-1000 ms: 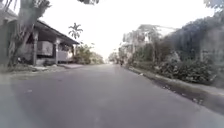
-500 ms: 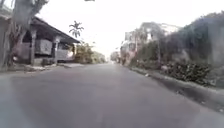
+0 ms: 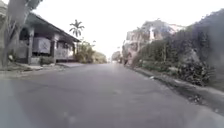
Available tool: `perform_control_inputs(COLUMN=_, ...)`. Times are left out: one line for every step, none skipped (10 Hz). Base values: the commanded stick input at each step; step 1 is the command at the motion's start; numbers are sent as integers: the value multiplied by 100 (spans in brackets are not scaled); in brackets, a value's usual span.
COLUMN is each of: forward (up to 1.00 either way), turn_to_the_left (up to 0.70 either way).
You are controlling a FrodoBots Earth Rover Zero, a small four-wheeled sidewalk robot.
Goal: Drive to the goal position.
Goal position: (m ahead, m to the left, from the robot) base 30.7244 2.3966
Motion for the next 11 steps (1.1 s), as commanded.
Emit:
perform_control_inputs(forward=100, turn_to_the_left=0)
perform_control_inputs(forward=100, turn_to_the_left=0)
perform_control_inputs(forward=100, turn_to_the_left=0)
perform_control_inputs(forward=100, turn_to_the_left=0)
perform_control_inputs(forward=100, turn_to_the_left=-23)
perform_control_inputs(forward=100, turn_to_the_left=-40)
perform_control_inputs(forward=100, turn_to_the_left=-40)
perform_control_inputs(forward=100, turn_to_the_left=-40)
perform_control_inputs(forward=100, turn_to_the_left=-39)
perform_control_inputs(forward=100, turn_to_the_left=0)
perform_control_inputs(forward=100, turn_to_the_left=0)
